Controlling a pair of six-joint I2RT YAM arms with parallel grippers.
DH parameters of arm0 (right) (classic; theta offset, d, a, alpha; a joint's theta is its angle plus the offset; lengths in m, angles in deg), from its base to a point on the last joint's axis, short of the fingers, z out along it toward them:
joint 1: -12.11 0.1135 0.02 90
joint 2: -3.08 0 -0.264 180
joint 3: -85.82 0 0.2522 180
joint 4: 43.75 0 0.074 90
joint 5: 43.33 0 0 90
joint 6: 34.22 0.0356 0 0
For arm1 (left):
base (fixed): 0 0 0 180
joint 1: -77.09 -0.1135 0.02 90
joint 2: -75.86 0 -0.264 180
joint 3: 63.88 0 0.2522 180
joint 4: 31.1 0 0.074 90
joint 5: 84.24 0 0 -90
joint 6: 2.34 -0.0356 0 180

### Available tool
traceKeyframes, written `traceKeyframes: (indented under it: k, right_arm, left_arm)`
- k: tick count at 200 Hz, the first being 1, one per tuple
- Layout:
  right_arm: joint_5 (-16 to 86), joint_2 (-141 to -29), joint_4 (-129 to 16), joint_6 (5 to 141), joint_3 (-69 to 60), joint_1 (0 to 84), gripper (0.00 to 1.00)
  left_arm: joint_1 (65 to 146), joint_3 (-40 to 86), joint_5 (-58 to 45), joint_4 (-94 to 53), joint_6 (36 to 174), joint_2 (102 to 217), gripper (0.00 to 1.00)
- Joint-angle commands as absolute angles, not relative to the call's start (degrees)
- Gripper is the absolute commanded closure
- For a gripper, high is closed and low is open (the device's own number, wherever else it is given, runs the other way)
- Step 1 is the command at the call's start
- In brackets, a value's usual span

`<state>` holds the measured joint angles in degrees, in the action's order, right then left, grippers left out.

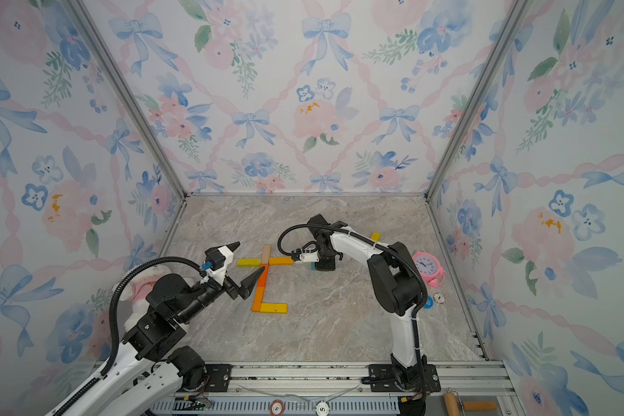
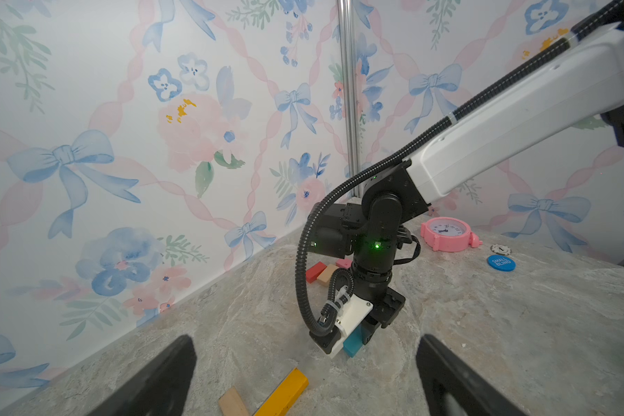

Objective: Assemble the letter t with building blocks
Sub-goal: Assemble the building block at the center of the board.

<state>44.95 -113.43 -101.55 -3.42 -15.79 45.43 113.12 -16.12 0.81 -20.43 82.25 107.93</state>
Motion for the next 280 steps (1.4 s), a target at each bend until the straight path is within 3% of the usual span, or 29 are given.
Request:
traceKeyframes:
  k: [1, 187, 280]
  right_arm:
    - [45.3, -115.1, -102.7, -3.9, -17.8, 44.8, 0.92]
    - [46.4, -117.6, -103.5, -3.4, -18.1, 44.5, 0.83]
    - [46.9, -117.9, -102.9, -2.5, -18.1, 44.5, 0.66]
  left_arm:
    - [113.3, -16.5, 0.3, -21.1, 81.4, 107.9, 0.02]
    - [112.7, -16.3, -0.8, -21.1, 81.2, 108.9, 0.02]
    - [112.2, -16.1, -1.4, -21.2, 81.3, 109.6, 0.02]
